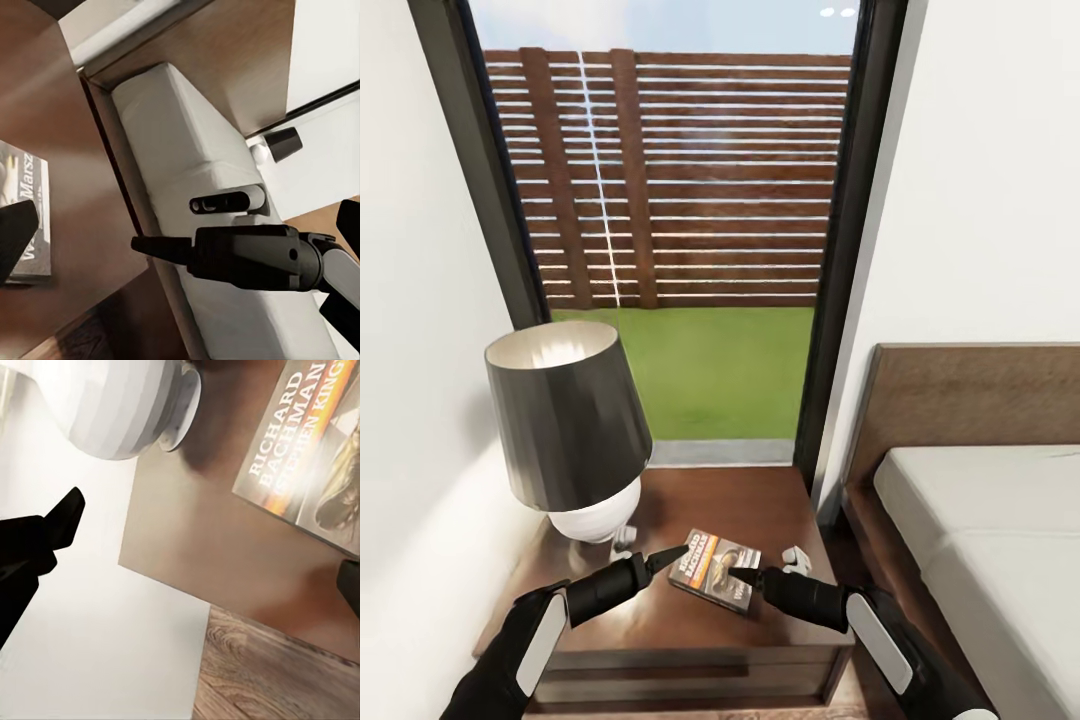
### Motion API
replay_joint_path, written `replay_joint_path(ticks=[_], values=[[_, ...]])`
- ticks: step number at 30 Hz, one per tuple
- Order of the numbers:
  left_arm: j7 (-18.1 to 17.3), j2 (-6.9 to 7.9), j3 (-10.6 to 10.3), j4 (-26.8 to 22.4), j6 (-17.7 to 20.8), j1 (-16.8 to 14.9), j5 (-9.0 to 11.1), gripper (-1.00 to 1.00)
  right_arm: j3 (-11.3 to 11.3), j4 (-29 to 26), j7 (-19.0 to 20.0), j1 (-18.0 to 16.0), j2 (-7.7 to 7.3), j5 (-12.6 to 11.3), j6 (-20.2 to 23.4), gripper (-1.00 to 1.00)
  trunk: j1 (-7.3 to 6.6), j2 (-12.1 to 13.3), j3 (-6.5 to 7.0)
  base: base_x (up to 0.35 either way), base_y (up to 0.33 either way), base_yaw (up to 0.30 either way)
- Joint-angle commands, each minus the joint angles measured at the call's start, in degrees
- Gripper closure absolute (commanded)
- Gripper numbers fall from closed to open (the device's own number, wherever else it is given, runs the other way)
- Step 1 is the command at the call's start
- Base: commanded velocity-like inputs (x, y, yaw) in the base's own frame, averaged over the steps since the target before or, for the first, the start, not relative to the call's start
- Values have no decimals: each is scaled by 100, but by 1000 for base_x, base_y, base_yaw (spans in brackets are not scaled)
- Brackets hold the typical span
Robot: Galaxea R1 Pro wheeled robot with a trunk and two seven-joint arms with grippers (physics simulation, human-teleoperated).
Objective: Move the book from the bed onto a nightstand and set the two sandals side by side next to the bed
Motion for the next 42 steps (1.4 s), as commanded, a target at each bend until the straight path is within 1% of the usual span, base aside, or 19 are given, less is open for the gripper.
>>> replay_joint_path(ticks=[1,14,26,38,39,40,42], values=[[-6,0,3,1,40,-2,24,-100,11,-2,-1,-5,-5,-28,21,-100,-24,39,13,0,0,0],[15,0,2,8,40,-2,24,-100,17,7,5,-2,6,9,4,-100,-309,561,246,0,0,0],[38,2,2,21,32,-2,16,-100,18,23,5,7,11,9,-497,-100,-573,1042,462,0,0,0],[54,-9,-6,51,15,5,5,-100,18,51,5,9,13,9,-551,-100,-836,1523,677,0,0,0],[85,-9,-6,52,14,6,-7,-100,18,51,3,9,13,10,-551,-100,-858,1563,695,0,0,0],[227,-13,-6,53,12,8,-43,-100,18,51,0,9,16,14,-556,-100,-880,1604,713,0,0,0],[368,-15,-6,54,-7,13,-57,-100,19,51,-5,9,26,15,-557,-100,-924,1684,749,0,0,0]])
